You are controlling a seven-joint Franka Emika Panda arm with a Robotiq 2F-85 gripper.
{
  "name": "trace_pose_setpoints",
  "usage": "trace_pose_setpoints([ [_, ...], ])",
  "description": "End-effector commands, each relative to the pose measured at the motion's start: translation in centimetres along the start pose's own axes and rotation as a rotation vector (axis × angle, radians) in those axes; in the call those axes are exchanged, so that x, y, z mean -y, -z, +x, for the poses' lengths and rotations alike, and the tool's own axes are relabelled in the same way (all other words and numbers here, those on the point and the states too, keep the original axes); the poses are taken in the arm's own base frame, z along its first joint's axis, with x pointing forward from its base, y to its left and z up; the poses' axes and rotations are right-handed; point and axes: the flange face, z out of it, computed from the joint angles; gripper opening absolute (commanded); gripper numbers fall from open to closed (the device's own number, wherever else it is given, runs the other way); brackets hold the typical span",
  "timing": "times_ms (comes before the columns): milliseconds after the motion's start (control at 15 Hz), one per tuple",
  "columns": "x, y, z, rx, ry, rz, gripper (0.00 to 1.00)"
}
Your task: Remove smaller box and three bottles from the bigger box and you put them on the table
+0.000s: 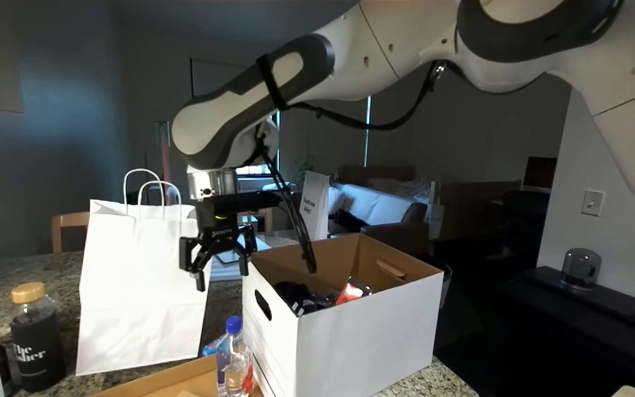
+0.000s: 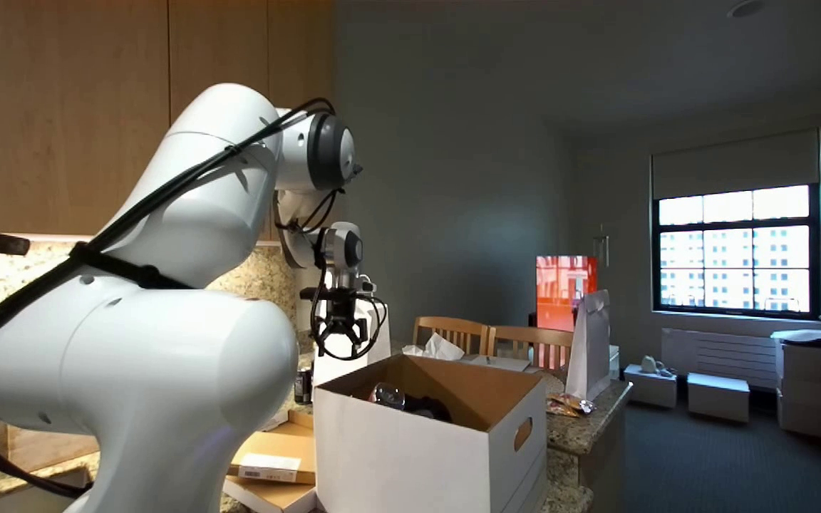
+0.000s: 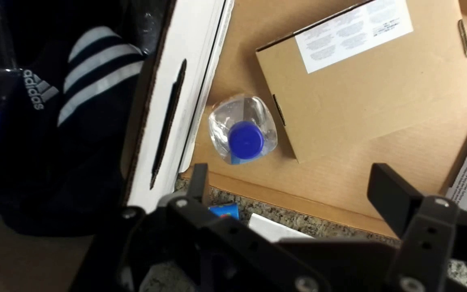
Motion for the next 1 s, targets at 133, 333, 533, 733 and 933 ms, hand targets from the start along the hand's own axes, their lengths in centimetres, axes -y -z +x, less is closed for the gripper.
trace_pose_setpoints([
  [133,-5.3,3.9,-6.2,-0.033,-0.078,0.062,1.0],
  [333,-9.6,4.4,-9.1,-0.06,-0.18,0.125,1.0],
  [533,-13.8,3.3,-11.6,-0.081,-0.31,0.214,1.0],
  [733,-17.2,1.7,-13.6,-0.141,-0.433,0.31,1.0],
  [933,-16.2,1.4,-13.6,-0.247,-0.519,0.33,1.0],
])
